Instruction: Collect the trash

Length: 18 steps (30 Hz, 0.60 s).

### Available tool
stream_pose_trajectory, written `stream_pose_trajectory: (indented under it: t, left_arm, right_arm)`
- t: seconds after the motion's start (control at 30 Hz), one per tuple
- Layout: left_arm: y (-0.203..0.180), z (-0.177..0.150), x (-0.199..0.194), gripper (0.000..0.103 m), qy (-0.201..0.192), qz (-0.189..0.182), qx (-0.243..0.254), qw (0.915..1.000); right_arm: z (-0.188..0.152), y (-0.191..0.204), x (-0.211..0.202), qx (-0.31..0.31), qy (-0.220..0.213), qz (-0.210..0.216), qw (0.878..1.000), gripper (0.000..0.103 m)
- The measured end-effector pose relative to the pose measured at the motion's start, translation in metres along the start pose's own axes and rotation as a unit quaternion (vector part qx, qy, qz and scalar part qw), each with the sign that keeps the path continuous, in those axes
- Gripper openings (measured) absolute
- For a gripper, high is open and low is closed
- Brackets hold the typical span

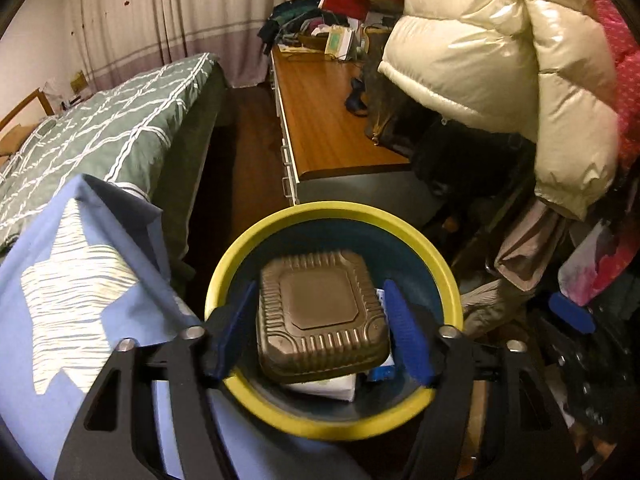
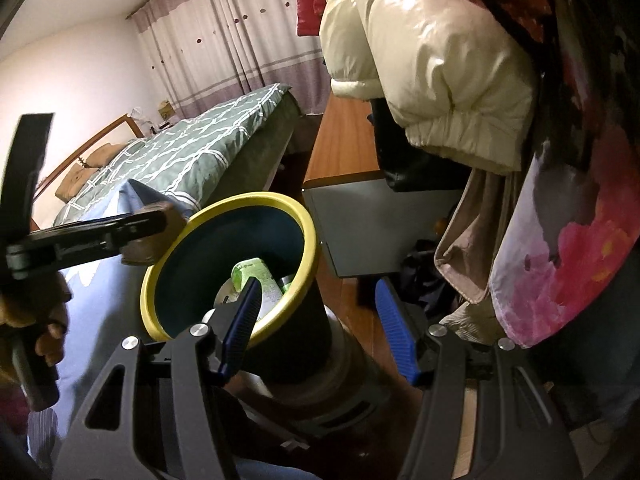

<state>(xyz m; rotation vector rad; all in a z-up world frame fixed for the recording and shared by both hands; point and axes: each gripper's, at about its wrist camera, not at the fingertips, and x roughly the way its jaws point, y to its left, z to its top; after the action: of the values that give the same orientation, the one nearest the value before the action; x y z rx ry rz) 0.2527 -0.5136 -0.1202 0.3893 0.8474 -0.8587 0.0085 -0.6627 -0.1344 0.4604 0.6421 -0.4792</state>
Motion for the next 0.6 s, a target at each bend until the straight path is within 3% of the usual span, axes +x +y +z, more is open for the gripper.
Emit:
stream_pose_trajectory:
  t: [0.03,0.13,0.33,0.43,0.6]
  left_arm:
    - [0.002,0.001,0.0,0.09,-0.006,0.008,-0.004,0.9999]
    - [0.009,0.0,-0.009,0.093,-0.018,0.019,-0.008,0.9996]
    - [0.034,-0.017,-0.066,0.098,-0.06,0.043,-0.031,0.9968]
    - [0.048,-0.036,-0.107,0.098,-0.088,0.067,-0.042,0.9929]
    - [0.078,-0.092,-0.182,0.098,-0.127,0.122,-0.075,0.9815]
  right_arm:
    - [0.0,0.001,0.0,-0.001,0.001,0.002,1.0,0.057]
    - [-0.001,0.006,-0.001,-0.008,0.001,0.005,1.0,0.057]
    - [-0.003,0.022,-0.006,-0.024,0.002,0.017,1.0,0.057]
    - [-0.005,0.036,-0.011,-0.039,0.002,0.027,0.999,0.057]
    - [-0.01,0.076,-0.029,-0.08,-0.002,0.059,0.995,0.067]
